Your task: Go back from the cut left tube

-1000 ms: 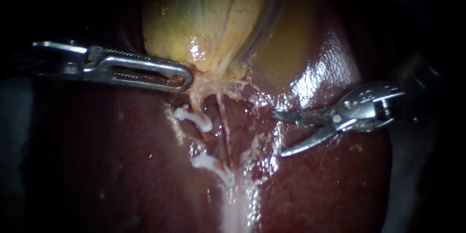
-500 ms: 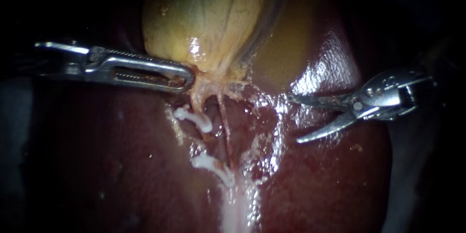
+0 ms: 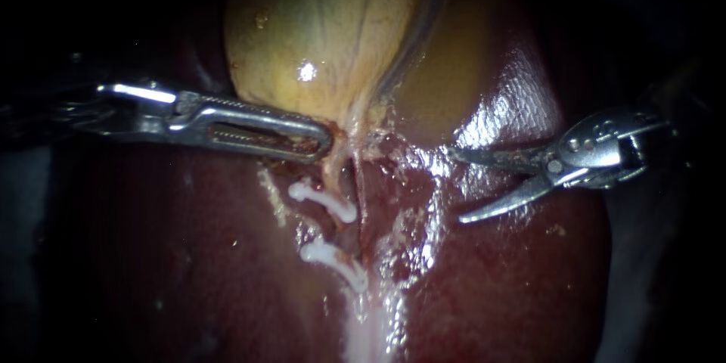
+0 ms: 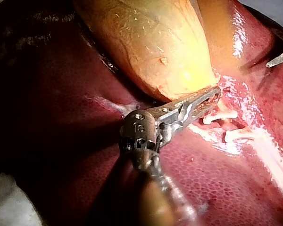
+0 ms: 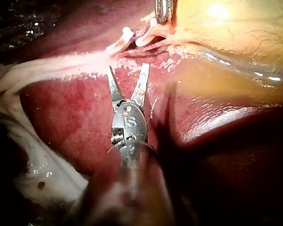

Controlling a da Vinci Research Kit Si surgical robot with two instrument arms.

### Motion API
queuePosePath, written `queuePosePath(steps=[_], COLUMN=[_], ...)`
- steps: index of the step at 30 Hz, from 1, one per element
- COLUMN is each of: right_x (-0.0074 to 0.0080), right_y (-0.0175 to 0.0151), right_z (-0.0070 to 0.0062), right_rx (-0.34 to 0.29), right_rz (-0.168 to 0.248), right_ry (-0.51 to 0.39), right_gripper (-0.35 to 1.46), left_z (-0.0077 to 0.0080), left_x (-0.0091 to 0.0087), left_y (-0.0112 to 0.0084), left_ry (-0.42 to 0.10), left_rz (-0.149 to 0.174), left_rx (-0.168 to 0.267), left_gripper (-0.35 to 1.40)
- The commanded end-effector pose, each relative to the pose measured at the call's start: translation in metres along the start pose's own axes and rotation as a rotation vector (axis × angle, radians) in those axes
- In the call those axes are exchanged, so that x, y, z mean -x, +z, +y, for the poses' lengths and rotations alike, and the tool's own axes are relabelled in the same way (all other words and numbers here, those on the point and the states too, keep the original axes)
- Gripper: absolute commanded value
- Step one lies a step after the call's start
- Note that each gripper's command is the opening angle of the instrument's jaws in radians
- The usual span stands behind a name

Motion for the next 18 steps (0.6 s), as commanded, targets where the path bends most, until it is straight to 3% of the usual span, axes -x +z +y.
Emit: queuePosePath(steps=[1,18], right_x=[0.0000,0.0000], right_y=[0.0000,0.0000], right_z=[0.0000,0.0000], right_rx=[0.000,0.001], right_rz=[0.000,0.003], right_ry=[0.000,0.000], right_gripper=[1.43,1.43], left_z=[-0.0001,-0.0010], left_x=[0.0001,0.0004], left_y=[0.0001,0.0008], left_ry=[0.000,0.003], left_rz=[-0.003,-0.009], left_rx=[-0.004,-0.007], left_gripper=[-0.35,-0.35])
